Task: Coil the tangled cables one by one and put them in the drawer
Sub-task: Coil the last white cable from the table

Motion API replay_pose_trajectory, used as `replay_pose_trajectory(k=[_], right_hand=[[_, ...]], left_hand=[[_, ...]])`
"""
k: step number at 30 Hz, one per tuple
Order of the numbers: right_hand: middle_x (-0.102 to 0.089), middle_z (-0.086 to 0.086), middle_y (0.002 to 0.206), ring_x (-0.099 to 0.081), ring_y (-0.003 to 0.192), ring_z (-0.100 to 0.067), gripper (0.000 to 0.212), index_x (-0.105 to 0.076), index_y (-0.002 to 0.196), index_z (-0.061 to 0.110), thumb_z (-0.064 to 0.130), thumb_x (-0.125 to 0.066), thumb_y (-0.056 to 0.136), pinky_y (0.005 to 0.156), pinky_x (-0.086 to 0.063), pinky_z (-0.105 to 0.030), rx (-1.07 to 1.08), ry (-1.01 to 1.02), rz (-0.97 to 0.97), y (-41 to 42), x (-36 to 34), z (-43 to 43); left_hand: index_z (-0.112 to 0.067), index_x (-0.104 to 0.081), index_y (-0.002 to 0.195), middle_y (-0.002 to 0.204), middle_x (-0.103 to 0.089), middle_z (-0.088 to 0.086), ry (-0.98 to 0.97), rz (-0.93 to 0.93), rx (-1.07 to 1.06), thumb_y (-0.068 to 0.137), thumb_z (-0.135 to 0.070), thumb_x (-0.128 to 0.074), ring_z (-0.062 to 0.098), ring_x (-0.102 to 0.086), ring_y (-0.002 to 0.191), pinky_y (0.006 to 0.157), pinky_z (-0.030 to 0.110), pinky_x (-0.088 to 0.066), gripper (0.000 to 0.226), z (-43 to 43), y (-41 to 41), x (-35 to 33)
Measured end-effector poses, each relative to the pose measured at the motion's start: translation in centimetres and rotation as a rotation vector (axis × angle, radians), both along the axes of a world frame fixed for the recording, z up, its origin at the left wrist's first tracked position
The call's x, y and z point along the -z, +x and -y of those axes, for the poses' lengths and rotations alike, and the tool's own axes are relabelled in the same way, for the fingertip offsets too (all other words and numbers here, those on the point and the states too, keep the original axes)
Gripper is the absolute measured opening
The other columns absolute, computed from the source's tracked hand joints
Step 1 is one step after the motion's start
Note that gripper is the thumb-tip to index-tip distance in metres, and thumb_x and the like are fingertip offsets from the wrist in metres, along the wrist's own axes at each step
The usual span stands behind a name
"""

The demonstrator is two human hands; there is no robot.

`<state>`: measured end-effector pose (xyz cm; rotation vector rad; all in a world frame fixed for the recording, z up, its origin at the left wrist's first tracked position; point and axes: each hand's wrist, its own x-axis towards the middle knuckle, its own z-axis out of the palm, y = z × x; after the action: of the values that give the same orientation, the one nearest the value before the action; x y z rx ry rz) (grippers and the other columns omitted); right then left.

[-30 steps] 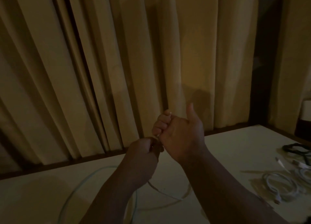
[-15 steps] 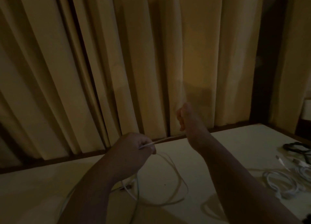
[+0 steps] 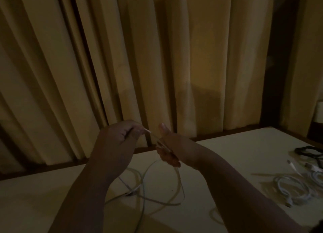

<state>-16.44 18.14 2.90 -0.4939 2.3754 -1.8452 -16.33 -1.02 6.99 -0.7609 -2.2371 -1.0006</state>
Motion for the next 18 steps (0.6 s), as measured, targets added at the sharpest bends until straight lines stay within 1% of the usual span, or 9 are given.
replay_pose_trajectory(k=[4, 7, 9, 11, 13, 14, 15, 16, 18], right_hand=[[-0.025, 0.004, 0.056, -0.012, 0.05, -0.014, 0.07, -0.034, 0.062, 0.021, 0.082, -0.012, 0.088, 0.048, -0.01, -0.03, -0.239, -0.382, 0.193, 0.8, -1.5, 0.5], [-0.022, 0.006, 0.054, -0.011, 0.047, -0.011, 0.07, -0.031, 0.061, 0.022, 0.085, -0.016, 0.085, 0.045, -0.007, -0.029, -0.349, -0.656, 0.262, 1.0, -2.2, 0.6], [-0.02, 0.006, 0.055, -0.014, 0.046, -0.01, 0.069, -0.031, 0.063, 0.023, 0.087, -0.019, 0.084, 0.044, -0.008, -0.027, -0.373, -0.811, 0.273, 1.0, -2.4, 0.6], [-0.019, 0.007, 0.057, -0.015, 0.047, -0.009, 0.067, -0.03, 0.067, 0.023, 0.087, -0.021, 0.084, 0.044, -0.011, -0.026, -0.365, -0.951, 0.25, 1.1, -2.6, 0.5], [-0.021, 0.007, 0.06, -0.016, 0.051, -0.009, 0.068, -0.031, 0.07, 0.022, 0.088, -0.02, 0.083, 0.046, -0.013, -0.025, -0.382, -1.09, 0.244, 1.0, -2.7, 0.2], [-0.022, 0.006, 0.062, -0.017, 0.052, -0.009, 0.07, -0.035, 0.071, 0.021, 0.089, -0.021, 0.083, 0.048, -0.014, -0.025, -0.403, -1.15, 0.237, 0.9, -2.7, 0.1], [-0.025, 0.006, 0.064, -0.02, 0.053, -0.009, 0.072, -0.039, 0.073, 0.019, 0.088, -0.021, 0.083, 0.049, -0.017, -0.025, -0.415, -1.202, 0.219, 0.9, -2.6, 0.0], [-0.027, 0.005, 0.066, -0.023, 0.055, -0.01, 0.074, -0.042, 0.075, 0.016, 0.087, -0.022, 0.083, 0.05, -0.022, -0.024, -0.412, -1.25, 0.196, 0.8, -2.6, -0.1], [-0.03, 0.003, 0.071, -0.031, 0.058, -0.012, 0.075, -0.046, 0.08, 0.014, 0.086, -0.024, 0.085, 0.055, -0.031, -0.026, -0.367, -1.325, 0.142, 0.8, -2.7, -0.2]], left_hand=[[-0.036, -0.071, 0.082, 0.065, -0.066, -0.005, 0.154, 0.055, 0.022, 0.1, -0.029, -0.056, 0.008, -0.059, 0.059, 0.052, 0.031, -0.042, 0.025, 0.9, -0.9, 0.5], [-0.029, -0.071, 0.082, 0.057, -0.057, -0.014, 0.185, 0.098, 0.058, 0.102, -0.029, -0.055, 0.003, -0.05, 0.053, 0.055, 0.028, -0.034, 0.026, 0.4, -1.4, 1.3], [-0.028, -0.069, 0.078, 0.056, -0.055, -0.019, 0.201, 0.134, 0.098, 0.102, -0.03, -0.054, 0.0, -0.048, 0.054, 0.056, 0.028, -0.033, 0.028, -0.6, -1.6, 2.0], [-0.031, -0.07, 0.075, 0.062, -0.061, -0.019, 0.24, 0.209, 0.162, 0.097, -0.031, -0.054, -0.002, -0.054, 0.061, 0.06, 0.028, -0.042, 0.027, -1.9, -1.6, 2.7], [-0.034, -0.072, 0.076, 0.07, -0.068, -0.013, 0.279, 0.304, 0.233, 0.091, -0.031, -0.055, 0.008, -0.062, 0.071, 0.071, 0.036, -0.054, 0.023, -3.2, -1.3, 3.1], [-0.034, -0.072, 0.077, 0.07, -0.068, -0.012, 0.273, 0.333, 0.255, 0.093, -0.031, -0.056, 0.011, -0.062, 0.07, 0.071, 0.038, -0.053, 0.023, -3.7, -1.0, 3.3], [-0.034, -0.071, 0.076, 0.066, -0.065, -0.013, 0.245, 0.333, 0.253, 0.098, -0.03, -0.055, 0.009, -0.058, 0.065, 0.064, 0.035, -0.051, 0.027, -4.1, -0.8, 3.4], [-0.033, -0.068, 0.073, 0.059, -0.06, -0.014, 0.212, 0.323, 0.238, 0.102, -0.028, -0.052, 0.006, -0.052, 0.057, 0.056, 0.027, -0.044, 0.034, -4.4, -0.6, 3.5], [-0.027, -0.06, 0.067, 0.049, -0.048, -0.014, 0.167, 0.329, 0.2, 0.105, -0.024, -0.047, 0.002, -0.04, 0.047, 0.049, 0.021, -0.033, 0.04, -4.6, -0.2, 3.5]])
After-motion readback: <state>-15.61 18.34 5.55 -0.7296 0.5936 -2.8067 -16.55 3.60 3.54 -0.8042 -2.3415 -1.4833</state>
